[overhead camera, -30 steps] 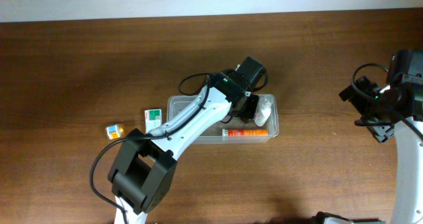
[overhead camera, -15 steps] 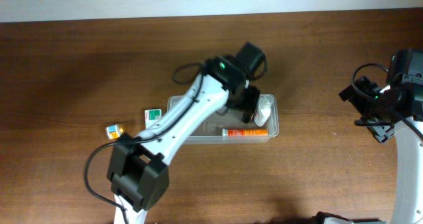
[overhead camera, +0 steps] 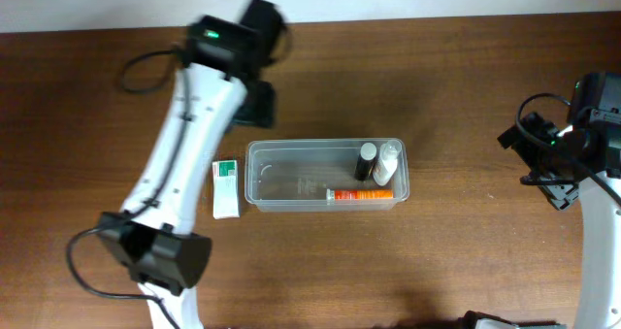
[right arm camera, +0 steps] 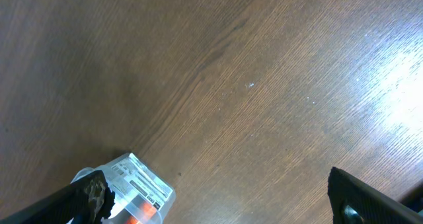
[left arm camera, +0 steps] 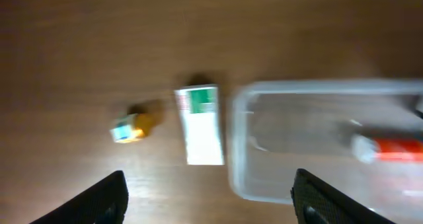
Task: Pack container
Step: 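Return the left gripper and grasp the small yellow-blue jar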
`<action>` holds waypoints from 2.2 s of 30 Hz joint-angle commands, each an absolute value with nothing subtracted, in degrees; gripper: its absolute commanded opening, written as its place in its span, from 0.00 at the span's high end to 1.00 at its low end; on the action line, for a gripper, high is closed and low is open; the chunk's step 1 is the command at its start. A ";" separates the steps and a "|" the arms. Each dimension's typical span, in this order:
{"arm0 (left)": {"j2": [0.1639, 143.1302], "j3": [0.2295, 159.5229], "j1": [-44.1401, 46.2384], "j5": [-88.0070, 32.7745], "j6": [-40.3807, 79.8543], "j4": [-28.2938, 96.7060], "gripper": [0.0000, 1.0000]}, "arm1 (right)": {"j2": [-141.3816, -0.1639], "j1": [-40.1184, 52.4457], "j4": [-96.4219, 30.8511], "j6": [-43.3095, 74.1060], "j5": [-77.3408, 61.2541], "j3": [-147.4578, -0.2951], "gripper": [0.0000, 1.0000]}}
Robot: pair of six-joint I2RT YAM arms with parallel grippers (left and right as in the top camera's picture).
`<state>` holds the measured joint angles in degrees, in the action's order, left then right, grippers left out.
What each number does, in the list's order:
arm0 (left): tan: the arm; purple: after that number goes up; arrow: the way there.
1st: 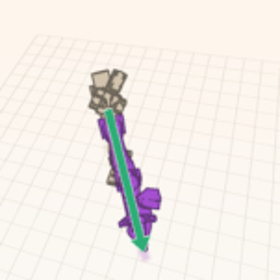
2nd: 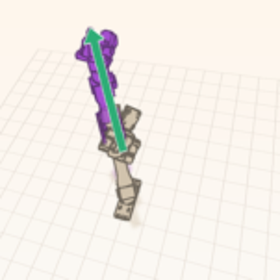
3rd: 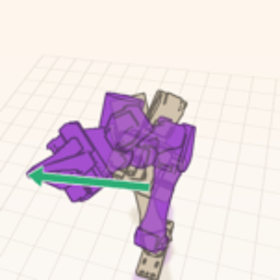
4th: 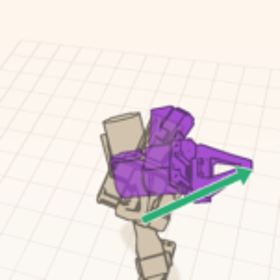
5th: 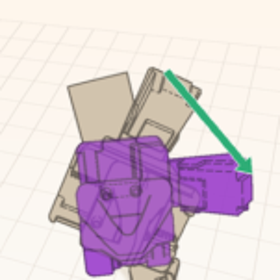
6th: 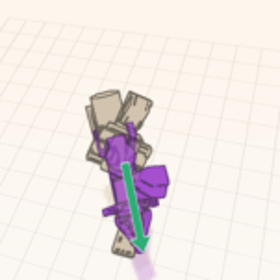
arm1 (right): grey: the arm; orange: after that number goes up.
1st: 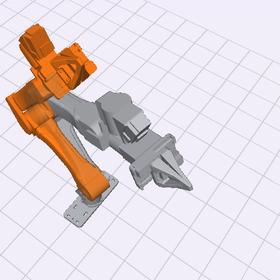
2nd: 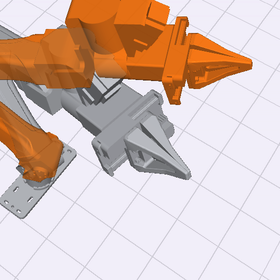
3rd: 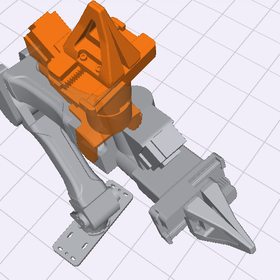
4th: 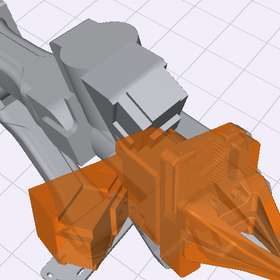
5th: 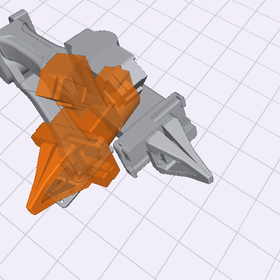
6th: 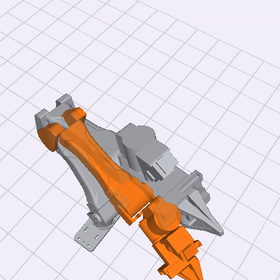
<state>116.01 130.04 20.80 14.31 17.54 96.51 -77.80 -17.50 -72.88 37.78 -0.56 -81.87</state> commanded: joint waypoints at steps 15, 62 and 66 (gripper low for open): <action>113.65 100.82 -1.06 6.17 12.32 84.90 0.19 | -77.01 -17.69 -72.86 38.39 -0.69 -82.30 0.02; 112.49 75.20 -7.42 4.89 5.06 61.43 0.22 | -77.01 -17.69 -72.86 38.41 -0.67 -82.30 0.02; 112.46 73.97 -7.42 4.93 5.04 59.99 0.23 | -77.01 -17.69 -72.86 38.39 -0.67 -82.30 0.02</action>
<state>113.03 75.16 -7.20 4.93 5.96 60.45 -77.80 -17.50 -72.88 37.95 -0.56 -81.87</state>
